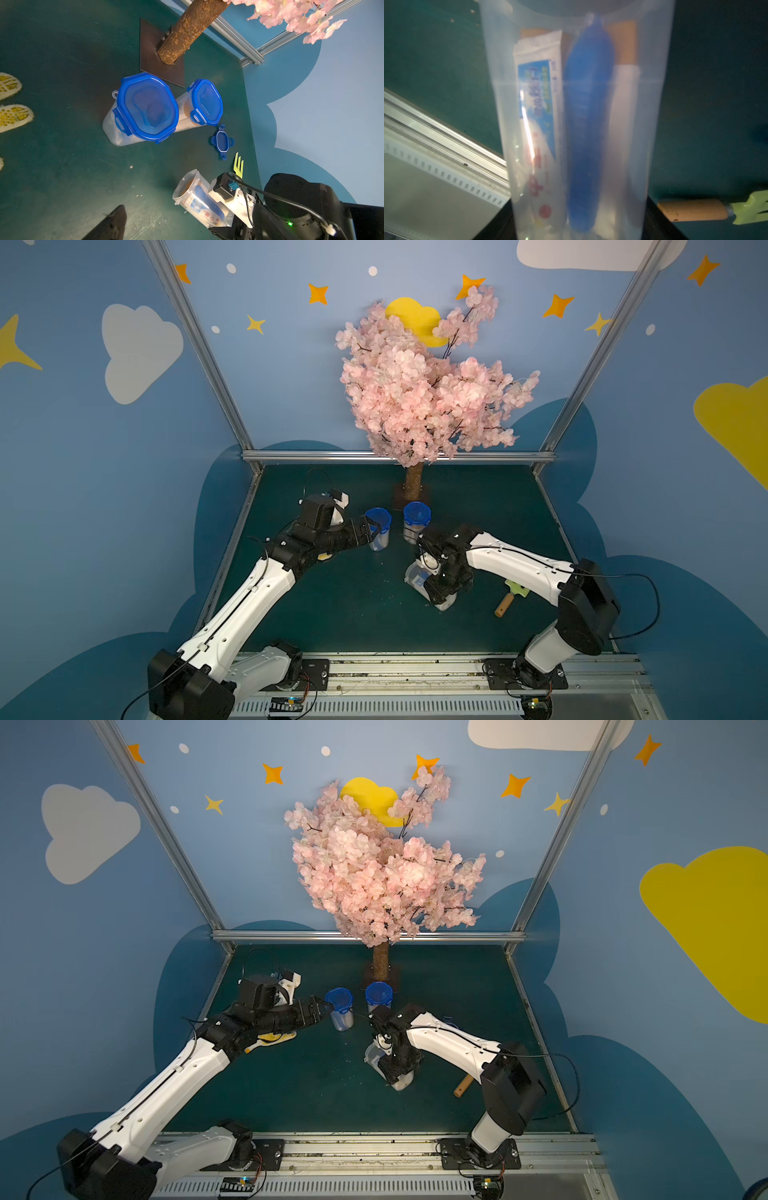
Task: Take out toiletry kits
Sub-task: 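Pour the toiletry kits out of the container.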
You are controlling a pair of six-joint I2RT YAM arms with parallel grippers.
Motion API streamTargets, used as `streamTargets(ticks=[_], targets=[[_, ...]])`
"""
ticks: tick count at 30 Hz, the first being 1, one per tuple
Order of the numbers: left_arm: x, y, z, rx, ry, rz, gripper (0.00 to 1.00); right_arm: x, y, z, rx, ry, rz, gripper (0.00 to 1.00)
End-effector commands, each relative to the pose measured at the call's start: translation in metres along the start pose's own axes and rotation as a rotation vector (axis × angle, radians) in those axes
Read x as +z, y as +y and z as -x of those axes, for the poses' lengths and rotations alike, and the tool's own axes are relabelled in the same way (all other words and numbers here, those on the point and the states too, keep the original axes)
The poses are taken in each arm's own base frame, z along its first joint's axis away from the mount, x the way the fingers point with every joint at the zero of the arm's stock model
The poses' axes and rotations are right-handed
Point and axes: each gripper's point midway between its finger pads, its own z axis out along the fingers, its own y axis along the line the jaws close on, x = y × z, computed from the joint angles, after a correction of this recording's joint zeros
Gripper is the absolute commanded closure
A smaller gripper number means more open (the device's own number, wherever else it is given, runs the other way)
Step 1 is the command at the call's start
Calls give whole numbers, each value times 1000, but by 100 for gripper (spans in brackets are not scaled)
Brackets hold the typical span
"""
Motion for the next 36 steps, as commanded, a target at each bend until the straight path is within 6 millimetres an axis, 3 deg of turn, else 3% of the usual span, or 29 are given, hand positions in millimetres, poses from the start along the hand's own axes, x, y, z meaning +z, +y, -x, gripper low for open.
streamTargets(ticks=[1,9,23,31,36], targets=[[2,0,-1,8,9,-12,7,-8,2,-3,-25,44,18,46],[3,0,0,6,11,-8,7,1,5,-6,-16,69,50,48],[10,-1,2,-1,25,-16,6,-16,17,-33,86,22,161,49],[10,-2,4,5,18,-19,6,-19,11,-62,222,31,256,50],[11,-2,5,5,20,-24,7,-38,-2,-72,304,-48,282,50]])
